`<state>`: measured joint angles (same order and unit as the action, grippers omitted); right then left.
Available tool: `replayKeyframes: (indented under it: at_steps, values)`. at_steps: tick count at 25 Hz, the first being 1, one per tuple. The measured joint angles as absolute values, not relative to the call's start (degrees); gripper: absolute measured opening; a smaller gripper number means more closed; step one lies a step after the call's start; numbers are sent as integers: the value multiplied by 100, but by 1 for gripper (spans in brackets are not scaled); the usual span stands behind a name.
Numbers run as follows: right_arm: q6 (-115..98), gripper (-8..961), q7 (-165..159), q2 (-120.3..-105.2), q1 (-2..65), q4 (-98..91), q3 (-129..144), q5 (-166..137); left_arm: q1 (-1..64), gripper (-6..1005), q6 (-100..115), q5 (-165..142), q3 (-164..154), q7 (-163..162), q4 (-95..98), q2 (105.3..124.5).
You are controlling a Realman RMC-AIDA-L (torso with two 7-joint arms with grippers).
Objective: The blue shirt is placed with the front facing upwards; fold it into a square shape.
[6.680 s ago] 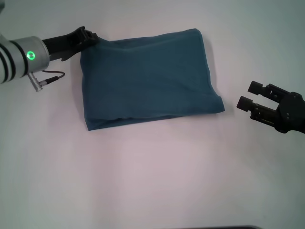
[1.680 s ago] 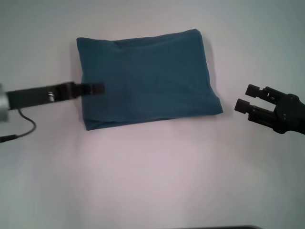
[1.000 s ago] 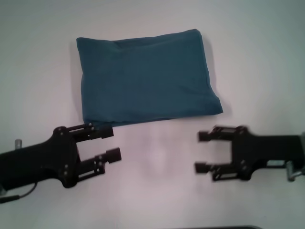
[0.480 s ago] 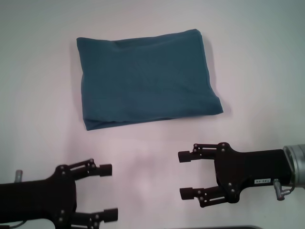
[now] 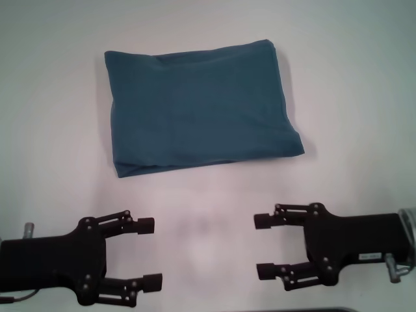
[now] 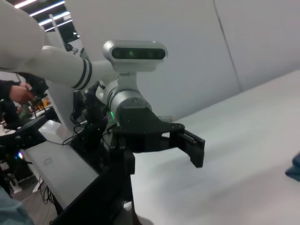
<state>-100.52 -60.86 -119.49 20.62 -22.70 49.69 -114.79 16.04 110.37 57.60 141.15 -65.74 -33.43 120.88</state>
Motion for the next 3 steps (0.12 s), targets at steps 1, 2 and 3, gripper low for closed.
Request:
replayKeyframes:
  at_steps: [1, 2, 3]
  values:
    - [-10073, 854, -6218, -11927, 2020, -2312, 4969, -11489, 1625, 932, 11017, 5759, 14098, -6688, -3350, 12073]
    - [-10091, 854, -6372, -11913, 1993, -2366, 4975, -11500, 1653, 932, 10998, 5759, 14082, -6805, -3354, 12053]
    - [-10098, 854, -6587, -11894, 1975, -2439, 4981, -11508, 1681, 932, 11007, 5758, 14070, -6973, -3383, 12038]
